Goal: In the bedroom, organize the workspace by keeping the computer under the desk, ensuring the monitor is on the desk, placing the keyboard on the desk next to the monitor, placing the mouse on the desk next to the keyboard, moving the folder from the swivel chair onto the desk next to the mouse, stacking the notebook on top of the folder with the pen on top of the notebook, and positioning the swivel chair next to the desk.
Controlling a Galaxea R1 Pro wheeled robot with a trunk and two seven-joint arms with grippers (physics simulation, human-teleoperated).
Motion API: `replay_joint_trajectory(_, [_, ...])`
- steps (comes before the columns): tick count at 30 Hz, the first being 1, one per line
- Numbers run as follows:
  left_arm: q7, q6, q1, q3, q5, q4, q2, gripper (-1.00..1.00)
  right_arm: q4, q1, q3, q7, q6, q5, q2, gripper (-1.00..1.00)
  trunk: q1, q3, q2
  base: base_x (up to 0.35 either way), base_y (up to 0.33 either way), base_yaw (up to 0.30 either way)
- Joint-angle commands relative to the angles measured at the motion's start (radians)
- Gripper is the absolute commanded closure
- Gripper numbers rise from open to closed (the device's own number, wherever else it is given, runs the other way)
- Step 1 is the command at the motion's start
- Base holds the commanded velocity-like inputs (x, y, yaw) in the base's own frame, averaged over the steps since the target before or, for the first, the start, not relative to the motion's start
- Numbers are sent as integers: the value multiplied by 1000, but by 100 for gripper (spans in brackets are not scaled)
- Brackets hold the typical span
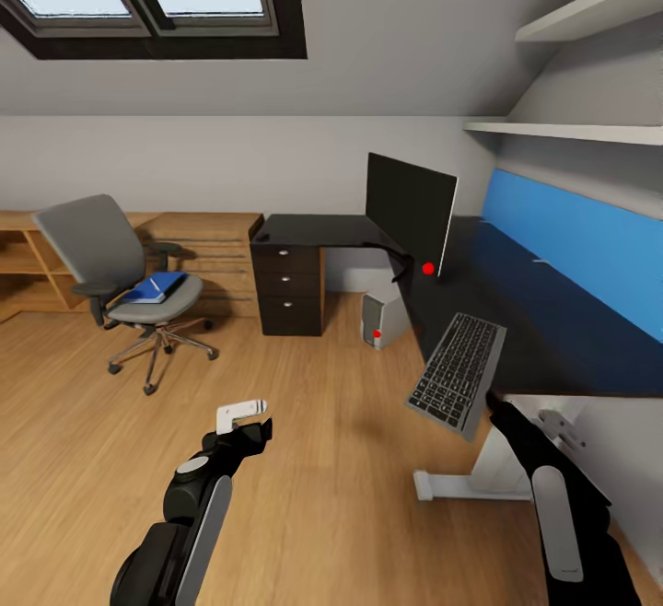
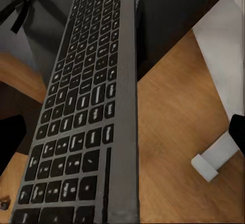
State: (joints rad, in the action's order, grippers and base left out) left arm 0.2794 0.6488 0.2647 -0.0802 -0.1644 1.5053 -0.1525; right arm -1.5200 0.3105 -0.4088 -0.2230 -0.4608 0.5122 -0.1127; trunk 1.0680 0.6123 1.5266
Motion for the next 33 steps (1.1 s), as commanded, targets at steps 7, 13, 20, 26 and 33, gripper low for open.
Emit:
replay_joint_trajectory(7, [8,3,1,-3,-9,1,-1,-100,-2,1,19,-8,-4,11,-1,-100,-1,1,1,-322,143,0])
replay_joint_trajectory(13, [6,3,1,-4,-9,1,-1,-100,12,1,22,-7,-2,10,-1,-100,-1,1,1,-127,269,0])
replay_joint_trajectory(20, [6,3,1,-6,-9,1,-1,-100,25,1,23,-6,1,9,0,-100,-1,1,1,-20,317,0])
replay_joint_trajectory(26, [6,3,1,-18,-9,0,-1,-100,27,1,24,-6,1,11,-1,-100,-1,1,1,-2,120,0])
replay_joint_trajectory(33, [7,3,1,-47,-9,0,-1,-100,27,1,24,-6,1,11,-1,-100,-1,1,1,0,15,0])
